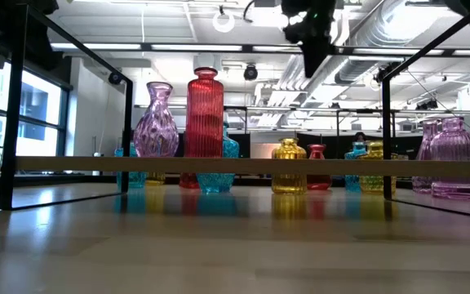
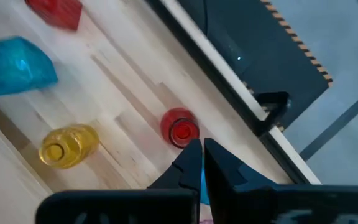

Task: Sort vases onto shelf
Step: Put the right red vase on the shelf aligned with the other red vase

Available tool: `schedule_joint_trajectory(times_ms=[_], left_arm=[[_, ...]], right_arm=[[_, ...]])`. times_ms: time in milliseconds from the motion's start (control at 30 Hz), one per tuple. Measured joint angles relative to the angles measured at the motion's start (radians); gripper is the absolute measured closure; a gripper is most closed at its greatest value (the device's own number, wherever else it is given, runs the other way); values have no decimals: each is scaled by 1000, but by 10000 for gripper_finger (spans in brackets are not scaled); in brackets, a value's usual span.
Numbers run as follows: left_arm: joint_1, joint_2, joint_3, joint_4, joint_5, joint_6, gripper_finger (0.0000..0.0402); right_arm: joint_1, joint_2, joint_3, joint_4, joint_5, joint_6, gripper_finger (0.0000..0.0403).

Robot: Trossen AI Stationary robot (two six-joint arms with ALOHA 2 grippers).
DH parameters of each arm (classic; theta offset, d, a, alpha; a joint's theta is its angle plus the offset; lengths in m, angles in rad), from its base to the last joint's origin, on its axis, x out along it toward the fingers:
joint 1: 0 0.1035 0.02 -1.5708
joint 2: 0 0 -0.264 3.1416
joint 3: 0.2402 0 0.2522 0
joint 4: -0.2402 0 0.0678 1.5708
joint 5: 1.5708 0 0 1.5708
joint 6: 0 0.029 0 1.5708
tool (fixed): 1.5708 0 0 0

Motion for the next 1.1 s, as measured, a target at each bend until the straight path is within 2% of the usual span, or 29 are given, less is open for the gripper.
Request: schedule_joint_trajectory(times_ms=[200,633,733,933,1100], left_arm=[[0,0,0,0,-19,1,291],[0,0,0,-2,-19,27,291],[0,0,0,-5,-19,28,291],[0,0,0,-23,-19,39,291],[0,0,0,-25,-19,64,291]], right_arm=[[0,-8,0,0,1,11,403],[10,139,-1,1,-54,47,403],[45,141,-1,0,-29,47,403],[118,75,-1,0,70,80,403],[168,-75,-1,48,160,131,403]])
